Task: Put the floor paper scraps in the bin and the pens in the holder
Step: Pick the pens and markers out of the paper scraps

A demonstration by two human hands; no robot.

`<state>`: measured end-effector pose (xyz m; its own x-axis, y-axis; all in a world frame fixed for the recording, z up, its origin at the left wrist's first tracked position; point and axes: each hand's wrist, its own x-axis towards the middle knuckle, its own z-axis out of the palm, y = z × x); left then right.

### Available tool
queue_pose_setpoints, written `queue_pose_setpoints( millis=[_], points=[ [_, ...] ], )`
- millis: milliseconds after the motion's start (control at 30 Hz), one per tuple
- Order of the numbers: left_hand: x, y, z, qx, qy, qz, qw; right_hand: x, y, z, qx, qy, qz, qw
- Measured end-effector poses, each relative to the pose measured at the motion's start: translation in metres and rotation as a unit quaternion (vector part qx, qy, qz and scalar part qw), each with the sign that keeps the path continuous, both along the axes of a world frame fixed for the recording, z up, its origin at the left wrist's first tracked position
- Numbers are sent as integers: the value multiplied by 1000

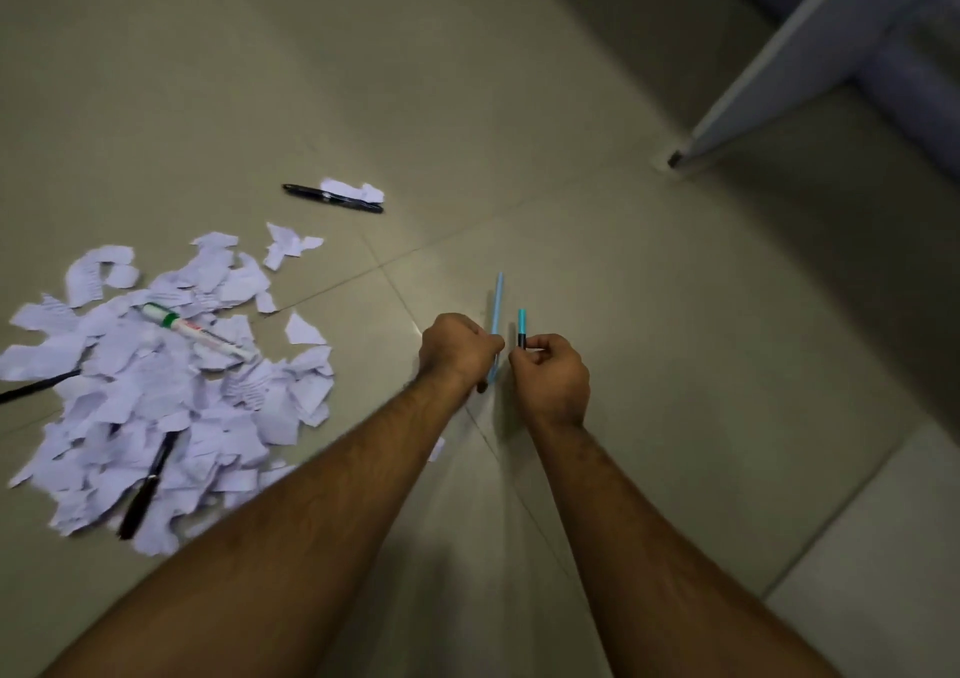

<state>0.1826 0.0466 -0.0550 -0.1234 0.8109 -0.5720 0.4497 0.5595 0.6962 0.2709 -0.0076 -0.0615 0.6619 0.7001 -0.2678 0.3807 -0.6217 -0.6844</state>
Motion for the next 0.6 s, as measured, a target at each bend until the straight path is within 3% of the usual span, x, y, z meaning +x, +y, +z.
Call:
queue_pose_setpoints(
  millis=[367, 500, 600],
  points=[
    [49, -22, -25, 12, 84, -122, 989, 47, -33, -30, -37, -72, 13, 997],
    [30, -24, -20, 58, 56, -89, 993, 30, -26, -24, 17, -135, 26, 990],
    [-2, -16, -15, 95, 100, -30, 990, 3, -6, -20, 88, -122, 70, 986]
  ],
)
